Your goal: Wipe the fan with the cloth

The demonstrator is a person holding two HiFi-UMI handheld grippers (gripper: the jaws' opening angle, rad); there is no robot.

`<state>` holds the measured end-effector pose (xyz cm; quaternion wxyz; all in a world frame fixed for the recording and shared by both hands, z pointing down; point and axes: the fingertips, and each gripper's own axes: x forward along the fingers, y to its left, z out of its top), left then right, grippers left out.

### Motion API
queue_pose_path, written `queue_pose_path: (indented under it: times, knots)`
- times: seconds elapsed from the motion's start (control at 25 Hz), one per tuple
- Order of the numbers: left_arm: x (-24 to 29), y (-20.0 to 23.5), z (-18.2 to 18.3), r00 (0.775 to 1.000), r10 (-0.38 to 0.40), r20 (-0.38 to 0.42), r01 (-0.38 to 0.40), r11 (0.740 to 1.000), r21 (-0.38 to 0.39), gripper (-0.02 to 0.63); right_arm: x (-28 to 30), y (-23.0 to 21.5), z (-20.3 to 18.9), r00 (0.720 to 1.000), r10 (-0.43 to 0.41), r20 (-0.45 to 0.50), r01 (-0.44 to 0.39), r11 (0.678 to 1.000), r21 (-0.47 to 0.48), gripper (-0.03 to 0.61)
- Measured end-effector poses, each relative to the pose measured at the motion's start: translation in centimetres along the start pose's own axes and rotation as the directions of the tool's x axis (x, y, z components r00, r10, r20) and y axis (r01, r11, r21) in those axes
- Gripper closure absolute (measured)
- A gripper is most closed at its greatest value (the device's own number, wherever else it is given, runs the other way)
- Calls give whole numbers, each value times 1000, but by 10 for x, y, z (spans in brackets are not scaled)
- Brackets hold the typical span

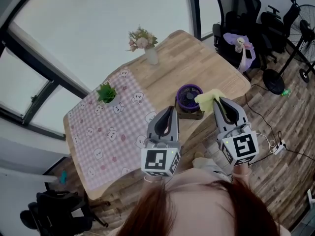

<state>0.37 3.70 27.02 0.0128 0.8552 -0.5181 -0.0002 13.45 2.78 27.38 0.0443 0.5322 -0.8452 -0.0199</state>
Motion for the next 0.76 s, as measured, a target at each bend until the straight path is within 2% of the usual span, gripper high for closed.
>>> queue_pose_path:
  times: [0.24, 0.76]
  knots:
    - [-6, -3, 5, 1000, -20, 10, 20, 999, -28, 600, -6, 2, 3, 1000, -12, 9, 12, 1000, 9, 554]
    - [-12, -1, -8, 998, -43, -53, 36, 991, -126, 600, -11, 7, -1, 1000, -24, 3, 24, 1000, 11, 554]
